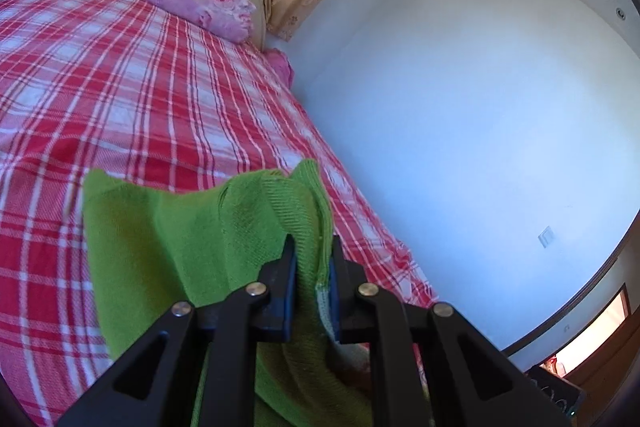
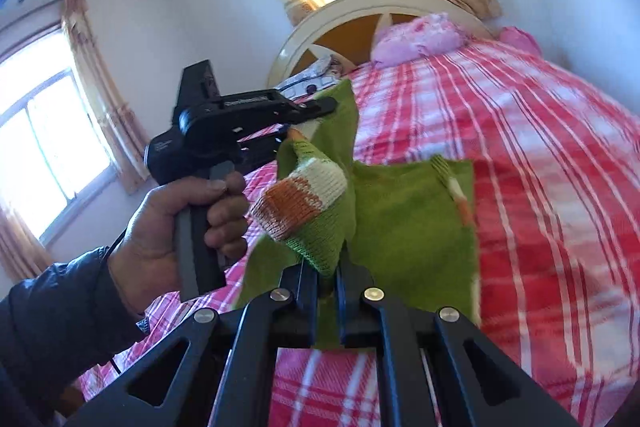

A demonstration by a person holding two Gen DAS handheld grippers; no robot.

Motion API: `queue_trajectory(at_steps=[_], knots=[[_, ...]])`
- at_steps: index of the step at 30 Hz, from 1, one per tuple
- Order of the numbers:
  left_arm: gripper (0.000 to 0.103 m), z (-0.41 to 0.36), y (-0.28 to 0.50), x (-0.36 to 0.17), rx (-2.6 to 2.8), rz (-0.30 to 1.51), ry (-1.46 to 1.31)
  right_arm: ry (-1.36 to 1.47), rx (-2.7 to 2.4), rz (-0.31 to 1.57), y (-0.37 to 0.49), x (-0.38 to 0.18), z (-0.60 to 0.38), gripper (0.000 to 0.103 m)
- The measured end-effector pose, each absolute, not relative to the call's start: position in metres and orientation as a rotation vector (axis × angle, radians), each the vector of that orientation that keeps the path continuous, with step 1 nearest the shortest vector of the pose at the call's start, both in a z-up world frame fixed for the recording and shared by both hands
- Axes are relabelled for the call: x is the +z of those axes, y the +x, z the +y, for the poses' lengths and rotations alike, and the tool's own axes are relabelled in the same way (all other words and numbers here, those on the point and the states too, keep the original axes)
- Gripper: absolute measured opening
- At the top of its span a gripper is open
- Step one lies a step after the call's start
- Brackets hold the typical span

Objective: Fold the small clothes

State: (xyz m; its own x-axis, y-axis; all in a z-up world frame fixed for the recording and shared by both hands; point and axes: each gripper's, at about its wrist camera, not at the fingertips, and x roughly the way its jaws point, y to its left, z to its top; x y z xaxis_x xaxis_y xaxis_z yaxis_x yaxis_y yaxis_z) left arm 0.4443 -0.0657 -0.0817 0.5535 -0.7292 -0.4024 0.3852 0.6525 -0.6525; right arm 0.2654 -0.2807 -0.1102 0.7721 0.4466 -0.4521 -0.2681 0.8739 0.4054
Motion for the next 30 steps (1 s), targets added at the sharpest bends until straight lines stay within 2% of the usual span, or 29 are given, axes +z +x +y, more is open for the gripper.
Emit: queue_trajectory(at_steps=[17,22,26,27,29,30], knots=[[0.014,-0.139,0.455,-0.095,-0.603,0.825,-0.259,0.62,0.328,0.7,0.283,-0.163,-0.338,0.006],[0.025,-0.133,0.45,-0.089,-0.585,0.827,-0.257,0.65,0.317,0.714,0.287,-0.171,-0.341,0.006],[0.028,-0.117,0.432,-0.074,-0.574,0.759,-0.191,0.649,0.317,0.718,0.289,-0.173,-0.342,0.006],[0.034,-0.109,0.421,-0.071,-0.573,0.735,-0.17,0.647,0.315,0.72,0.289,-0.174,-0.342,0.006],[0.061,-0.091,0.396,-0.069,-0.559,0.692,-0.113,0.649,0.318,0.723,0.291,-0.176,-0.342,0.006],[0.066,-0.08,0.373,-0.07,-0.517,0.659,-0.062,0.649,0.319,0.725,0.291,-0.177,-0.342,0.006]])
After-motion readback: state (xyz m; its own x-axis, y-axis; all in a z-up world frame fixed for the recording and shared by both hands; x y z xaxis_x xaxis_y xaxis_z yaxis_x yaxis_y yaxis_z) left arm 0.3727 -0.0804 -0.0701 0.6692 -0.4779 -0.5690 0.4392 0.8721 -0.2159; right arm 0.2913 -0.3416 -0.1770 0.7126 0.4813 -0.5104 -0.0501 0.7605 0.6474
